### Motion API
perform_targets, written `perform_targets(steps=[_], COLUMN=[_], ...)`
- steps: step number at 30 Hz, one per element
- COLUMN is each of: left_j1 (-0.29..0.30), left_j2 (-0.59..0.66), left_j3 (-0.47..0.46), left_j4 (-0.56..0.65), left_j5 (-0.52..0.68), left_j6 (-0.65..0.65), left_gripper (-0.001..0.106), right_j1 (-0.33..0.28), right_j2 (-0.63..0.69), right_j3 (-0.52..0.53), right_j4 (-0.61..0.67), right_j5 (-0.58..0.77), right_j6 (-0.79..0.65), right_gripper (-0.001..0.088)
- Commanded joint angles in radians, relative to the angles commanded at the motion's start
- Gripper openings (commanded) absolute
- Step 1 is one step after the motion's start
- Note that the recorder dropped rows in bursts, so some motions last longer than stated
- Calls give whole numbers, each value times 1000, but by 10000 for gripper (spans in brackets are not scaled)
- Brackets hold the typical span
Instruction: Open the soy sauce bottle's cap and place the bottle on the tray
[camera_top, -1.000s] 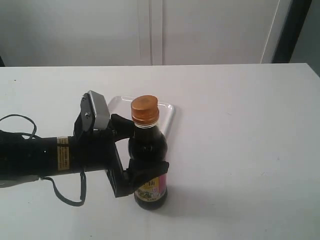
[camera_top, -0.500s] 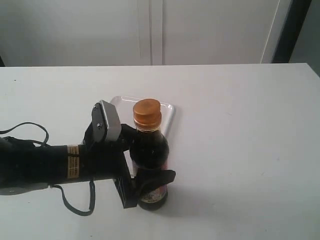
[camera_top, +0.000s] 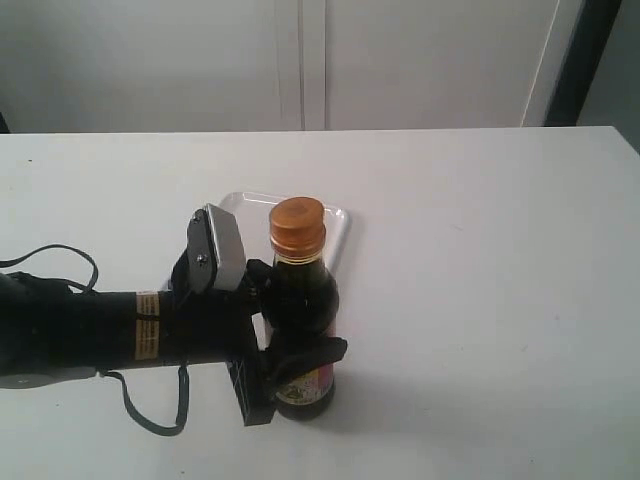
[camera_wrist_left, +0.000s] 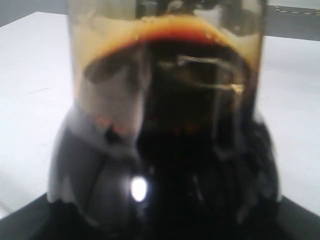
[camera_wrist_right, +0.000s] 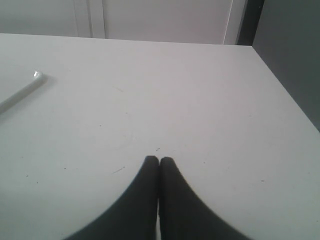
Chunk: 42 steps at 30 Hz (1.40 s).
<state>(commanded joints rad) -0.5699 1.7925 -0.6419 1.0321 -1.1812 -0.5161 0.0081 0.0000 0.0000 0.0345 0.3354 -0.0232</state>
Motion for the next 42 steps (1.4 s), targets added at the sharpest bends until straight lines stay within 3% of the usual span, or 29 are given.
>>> perform_targets(steps=[16, 22, 27, 37, 39, 42], left_j1=[0, 0, 0, 0, 0, 0], left_j2=[0, 0, 0, 0, 0, 0], left_j3=[0, 0, 0, 0, 0, 0], left_j4=[-2, -4, -4, -4, -4, -4], left_j5=[2, 2, 2, 2, 2, 2], left_j6=[0, 0, 0, 0, 0, 0], left_gripper=[0, 0, 0, 0, 0, 0], right_j1=[0, 0, 0, 0, 0, 0], right_j2=[0, 0, 0, 0, 0, 0], right_j3=[0, 0, 0, 0, 0, 0], right_j4=[0, 129, 131, 150, 150, 150], right_j5=[-10, -244, -474, -550, -596, -700], right_j6=[0, 49, 157, 339, 434, 454], right_gripper=[0, 0, 0, 0, 0, 0])
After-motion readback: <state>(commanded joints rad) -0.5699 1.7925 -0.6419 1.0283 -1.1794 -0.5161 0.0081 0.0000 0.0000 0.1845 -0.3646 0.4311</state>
